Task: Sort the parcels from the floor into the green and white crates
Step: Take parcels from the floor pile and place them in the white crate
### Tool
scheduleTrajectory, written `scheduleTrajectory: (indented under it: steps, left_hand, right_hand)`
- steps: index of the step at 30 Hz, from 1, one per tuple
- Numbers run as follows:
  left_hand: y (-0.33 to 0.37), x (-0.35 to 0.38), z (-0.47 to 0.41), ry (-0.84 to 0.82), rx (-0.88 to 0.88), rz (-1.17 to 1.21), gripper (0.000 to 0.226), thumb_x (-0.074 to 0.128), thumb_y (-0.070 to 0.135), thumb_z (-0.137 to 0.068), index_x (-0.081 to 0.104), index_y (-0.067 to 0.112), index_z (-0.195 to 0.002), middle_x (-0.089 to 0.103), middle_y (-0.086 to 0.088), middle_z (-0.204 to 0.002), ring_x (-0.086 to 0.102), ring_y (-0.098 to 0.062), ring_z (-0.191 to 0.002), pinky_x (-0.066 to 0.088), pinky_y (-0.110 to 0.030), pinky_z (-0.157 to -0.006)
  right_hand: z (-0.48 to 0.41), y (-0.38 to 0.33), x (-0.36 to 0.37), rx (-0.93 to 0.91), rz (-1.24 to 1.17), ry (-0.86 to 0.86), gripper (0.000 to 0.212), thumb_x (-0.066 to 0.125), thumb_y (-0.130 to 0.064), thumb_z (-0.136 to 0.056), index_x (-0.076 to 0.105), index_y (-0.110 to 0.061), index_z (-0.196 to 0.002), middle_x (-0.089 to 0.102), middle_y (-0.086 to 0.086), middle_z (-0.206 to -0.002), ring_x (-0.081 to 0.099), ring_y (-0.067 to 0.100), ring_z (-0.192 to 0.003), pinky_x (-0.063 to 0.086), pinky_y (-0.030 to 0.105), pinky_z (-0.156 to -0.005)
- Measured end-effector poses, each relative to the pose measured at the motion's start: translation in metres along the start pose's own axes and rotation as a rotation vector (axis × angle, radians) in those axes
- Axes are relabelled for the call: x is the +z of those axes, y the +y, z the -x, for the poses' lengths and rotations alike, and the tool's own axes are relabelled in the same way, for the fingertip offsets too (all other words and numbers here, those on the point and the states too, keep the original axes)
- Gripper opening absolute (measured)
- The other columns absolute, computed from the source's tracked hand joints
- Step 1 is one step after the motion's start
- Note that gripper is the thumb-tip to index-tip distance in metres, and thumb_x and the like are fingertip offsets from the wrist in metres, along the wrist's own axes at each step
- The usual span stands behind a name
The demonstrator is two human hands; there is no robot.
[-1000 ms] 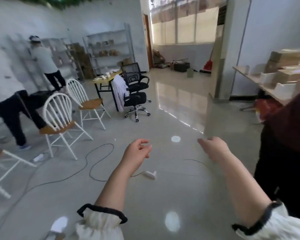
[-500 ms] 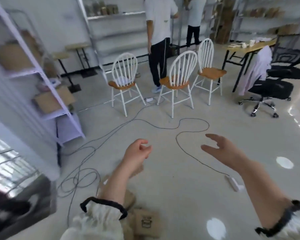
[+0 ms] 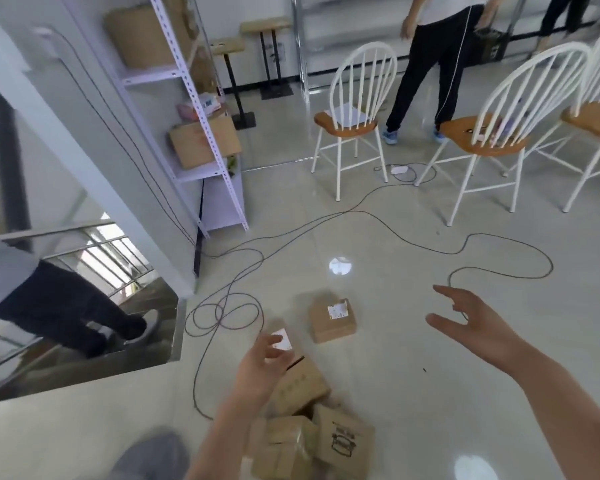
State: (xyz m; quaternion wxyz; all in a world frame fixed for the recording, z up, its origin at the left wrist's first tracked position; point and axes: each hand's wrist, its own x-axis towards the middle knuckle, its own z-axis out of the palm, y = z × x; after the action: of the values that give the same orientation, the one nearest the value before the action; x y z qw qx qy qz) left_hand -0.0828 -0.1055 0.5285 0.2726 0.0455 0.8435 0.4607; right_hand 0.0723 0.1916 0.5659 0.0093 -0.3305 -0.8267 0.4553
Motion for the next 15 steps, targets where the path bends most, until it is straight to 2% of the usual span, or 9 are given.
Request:
scheduleTrajectory:
  steps: [3, 8, 10, 13, 14, 15]
  left_hand:
    - [-0.016, 0.005, -0.056, 0.008, -0.023, -0.013, 0.027, 0.063, 0.023, -0.089, 0.057, 0.022, -0.115, 0.066, 0.004, -0.098, 0.065, -0.013, -0.083, 0.041, -0.016, -0.060]
    - [-0.044, 0.039, -0.147, -0.008, -0.055, -0.013, 0.025, 0.063, 0.015, -0.088, 0.060, 0.018, -0.112, 0.067, -0.001, -0.091, 0.062, -0.014, -0.073, 0.044, -0.015, -0.055]
    - [-0.063, 0.063, -0.189, -0.017, -0.045, -0.046, 0.026, 0.065, 0.013, -0.086, 0.061, 0.016, -0.112, 0.066, -0.004, -0.092, 0.063, -0.016, -0.074, 0.048, -0.016, -0.063]
    - [-0.109, 0.116, -0.261, -0.032, -0.044, -0.083, 0.030, 0.063, 0.013, -0.088, 0.060, 0.014, -0.117, 0.065, -0.006, -0.097, 0.063, -0.024, -0.091, 0.050, -0.030, -0.090]
    - [-0.128, 0.136, -0.284, -0.036, -0.040, -0.112, 0.029, 0.062, 0.015, -0.089, 0.059, 0.016, -0.117, 0.064, -0.002, -0.096, 0.063, -0.020, -0.091, 0.048, -0.022, -0.090]
    - [-0.148, 0.156, -0.306, -0.031, -0.032, -0.162, 0.027, 0.060, 0.018, -0.089, 0.059, 0.020, -0.117, 0.064, 0.003, -0.095, 0.063, -0.011, -0.084, 0.043, -0.007, -0.082]
  right_hand:
    - [-0.047, 0.005, 0.019, -0.031, -0.040, 0.069, 0.053, 0.065, -0.040, -0.085, 0.044, -0.039, -0.134, 0.039, -0.020, -0.129, 0.043, 0.005, -0.119, 0.032, 0.025, -0.095]
    - [-0.122, 0.043, 0.044, -0.051, -0.083, 0.147, 0.049, 0.064, -0.037, -0.086, 0.047, -0.039, -0.131, 0.043, -0.023, -0.127, 0.048, 0.007, -0.115, 0.036, 0.027, -0.096]
    - [-0.158, 0.068, 0.058, -0.067, -0.097, 0.161, 0.046, 0.064, -0.038, -0.086, 0.048, -0.040, -0.129, 0.044, -0.026, -0.124, 0.049, 0.007, -0.115, 0.037, 0.028, -0.097]
    - [-0.219, 0.119, 0.091, -0.111, -0.127, 0.188, 0.043, 0.063, -0.036, -0.087, 0.050, -0.038, -0.128, 0.046, -0.024, -0.124, 0.049, 0.007, -0.115, 0.038, 0.028, -0.096]
    - [-0.241, 0.138, 0.105, -0.125, -0.139, 0.198, 0.043, 0.063, -0.035, -0.087, 0.050, -0.036, -0.128, 0.047, -0.020, -0.126, 0.049, 0.008, -0.115, 0.038, 0.029, -0.096]
    - [-0.262, 0.158, 0.120, -0.140, -0.150, 0.207, 0.043, 0.063, -0.033, -0.088, 0.051, -0.034, -0.129, 0.046, -0.018, -0.127, 0.049, 0.009, -0.115, 0.038, 0.028, -0.095]
